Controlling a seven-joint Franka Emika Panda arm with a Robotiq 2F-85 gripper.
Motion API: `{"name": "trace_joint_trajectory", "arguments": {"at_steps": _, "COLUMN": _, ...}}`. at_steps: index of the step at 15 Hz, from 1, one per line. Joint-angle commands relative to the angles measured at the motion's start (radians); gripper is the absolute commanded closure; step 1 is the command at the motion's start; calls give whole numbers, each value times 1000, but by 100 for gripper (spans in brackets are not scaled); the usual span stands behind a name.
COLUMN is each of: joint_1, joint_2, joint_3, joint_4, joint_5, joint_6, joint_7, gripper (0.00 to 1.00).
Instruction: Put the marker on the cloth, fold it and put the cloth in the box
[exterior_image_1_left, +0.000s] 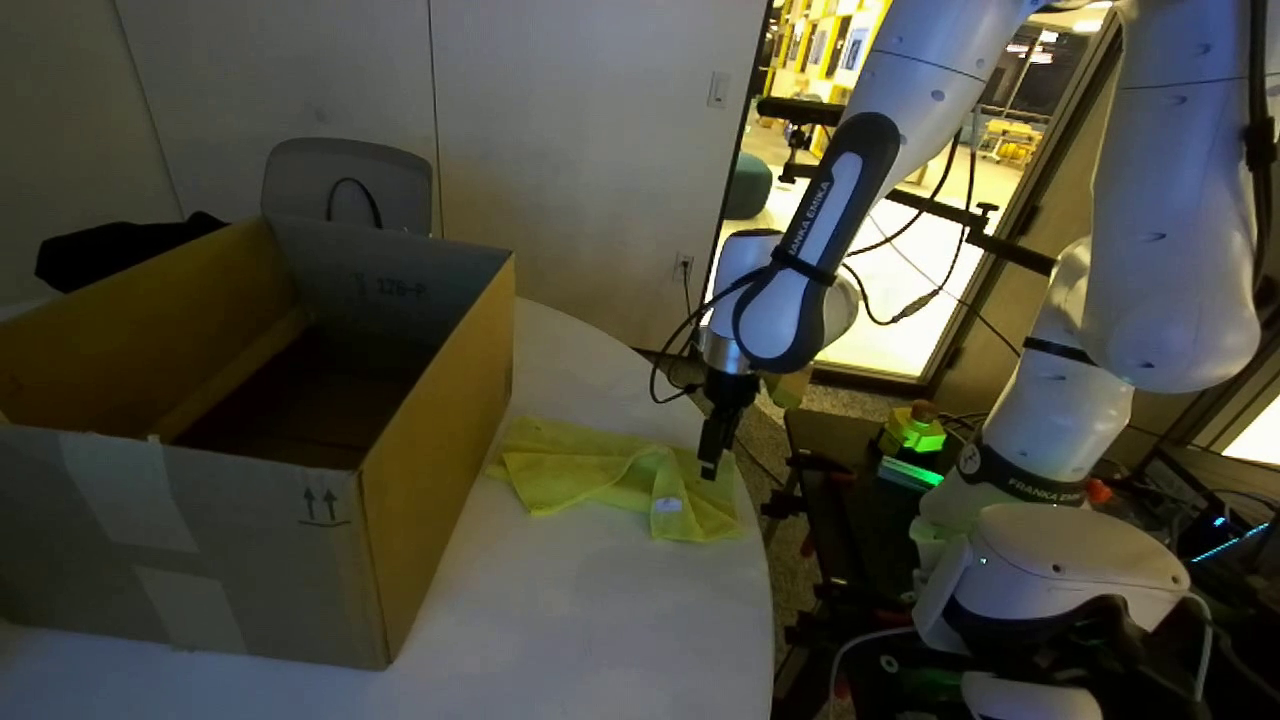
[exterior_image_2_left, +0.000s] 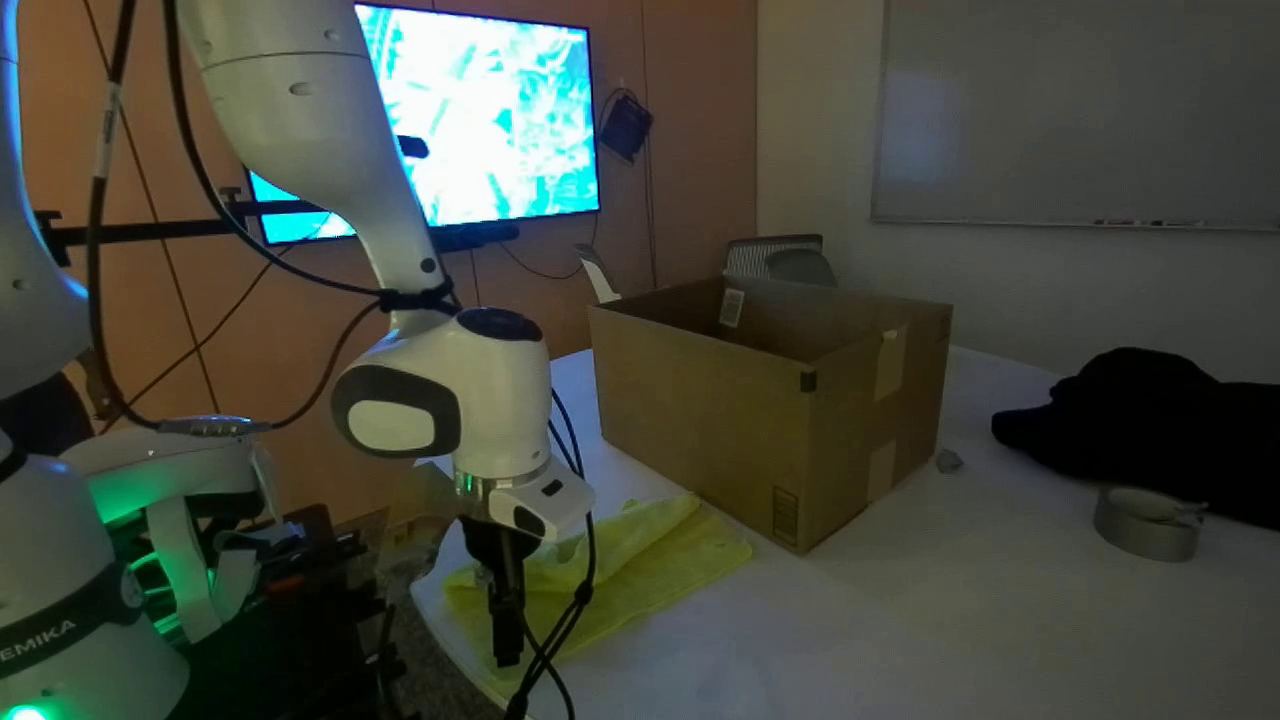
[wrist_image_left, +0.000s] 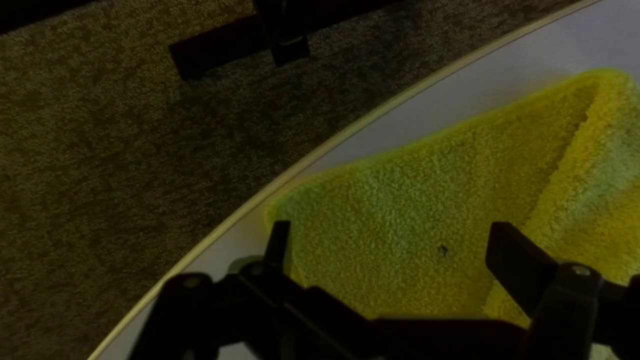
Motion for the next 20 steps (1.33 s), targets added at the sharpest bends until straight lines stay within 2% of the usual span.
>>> {"name": "trace_joint_trajectory", "arguments": {"at_steps": 1, "joint_1": 2, "joint_2": 47, "joint_3": 3, "joint_4": 0, "joint_5": 0, "joint_6": 66, "joint_7": -34, "gripper": 0}}
{"name": "trace_joint_trajectory", "arguments": {"at_steps": 6, "joint_1": 26, "joint_2": 106, "joint_3": -32, "joint_4": 0, "joint_5": -29, "joint_6": 105, "joint_7": -18, "gripper": 0}}
{"name": "trace_joint_trajectory", "arguments": {"at_steps": 11, "joint_1": 21, "joint_2": 125, "joint_3": -28, "joint_4": 6, "joint_5": -26, "joint_6": 121, "joint_7": -24, "gripper": 0}}
{"name": "trace_joint_trajectory", "arguments": {"at_steps": 12, "joint_1": 19, "joint_2": 123, "joint_3": -25, "joint_4": 7, "joint_5": -25, "joint_6": 117, "joint_7": -25, "gripper": 2}}
{"name": "trace_joint_trajectory", "arguments": {"at_steps": 13, "joint_1": 19, "joint_2": 120, "joint_3": -24, "joint_4": 7, "joint_5": -26, "joint_6": 113, "joint_7": -26, "gripper": 17}}
{"name": "trace_joint_trajectory", "arguments": {"at_steps": 14, "joint_1": 20, "joint_2": 114, "joint_3": -23, "joint_4": 7, "joint_5": -26, "joint_6": 105, "joint_7": -25, "gripper": 27}}
{"name": "trace_joint_trajectory", "arguments": {"at_steps": 15, "joint_1": 19, "joint_2": 111, "joint_3": -20, "joint_4": 8, "joint_5": -26, "joint_6": 102, "joint_7": -27, "gripper": 27}}
{"name": "trace_joint_trajectory", "arguments": {"at_steps": 20, "joint_1": 18, "joint_2": 101, "joint_3": -2, "joint_4": 15, "joint_5": -24, "joint_6": 88, "joint_7": -36, "gripper": 66}}
